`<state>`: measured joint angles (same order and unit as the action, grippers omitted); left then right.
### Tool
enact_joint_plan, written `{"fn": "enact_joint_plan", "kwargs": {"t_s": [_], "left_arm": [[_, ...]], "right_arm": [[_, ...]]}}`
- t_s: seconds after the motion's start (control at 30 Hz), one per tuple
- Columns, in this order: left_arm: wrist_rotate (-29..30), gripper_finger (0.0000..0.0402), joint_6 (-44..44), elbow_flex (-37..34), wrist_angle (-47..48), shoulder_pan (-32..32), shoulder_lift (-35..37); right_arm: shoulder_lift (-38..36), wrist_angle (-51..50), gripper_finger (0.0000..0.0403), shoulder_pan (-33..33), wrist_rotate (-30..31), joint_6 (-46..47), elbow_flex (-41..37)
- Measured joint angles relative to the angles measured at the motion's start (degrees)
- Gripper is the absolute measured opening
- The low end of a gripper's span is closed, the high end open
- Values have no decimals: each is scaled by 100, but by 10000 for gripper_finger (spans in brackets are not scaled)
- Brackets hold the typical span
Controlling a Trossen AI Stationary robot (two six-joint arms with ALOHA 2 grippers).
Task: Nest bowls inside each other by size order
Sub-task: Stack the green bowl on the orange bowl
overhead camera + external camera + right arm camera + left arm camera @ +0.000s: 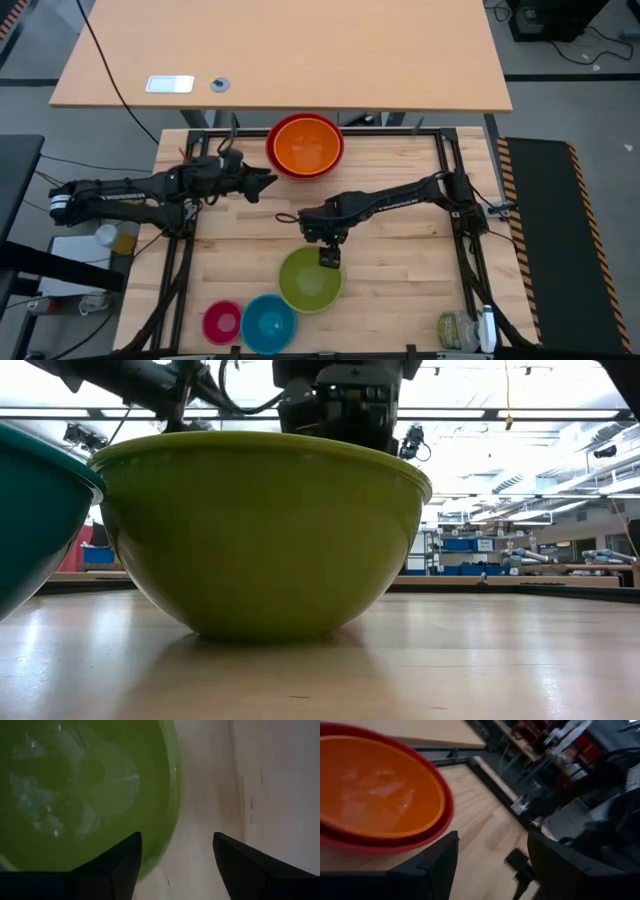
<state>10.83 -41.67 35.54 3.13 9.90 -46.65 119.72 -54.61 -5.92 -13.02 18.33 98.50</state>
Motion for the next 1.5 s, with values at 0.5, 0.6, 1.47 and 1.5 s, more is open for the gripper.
{"fn": "enact_joint_plan", "kwargs": {"t_s": [0.5, 0.6, 1.47, 1.5], "left_arm": [[-41, 240, 839, 921, 17, -149, 19], [-41, 240, 989, 1091, 3, -288, 17], [297, 240, 1702, 1396, -17, -914, 17], [297, 240, 1702, 1396, -43, -922, 17]], "right_arm": [[2, 742, 232, -187, 431, 14, -563], [2, 808, 223, -189, 442, 13, -715], [2, 679, 21, 523, 242, 188, -341], [2, 596, 23, 574, 248, 134, -232]]}}
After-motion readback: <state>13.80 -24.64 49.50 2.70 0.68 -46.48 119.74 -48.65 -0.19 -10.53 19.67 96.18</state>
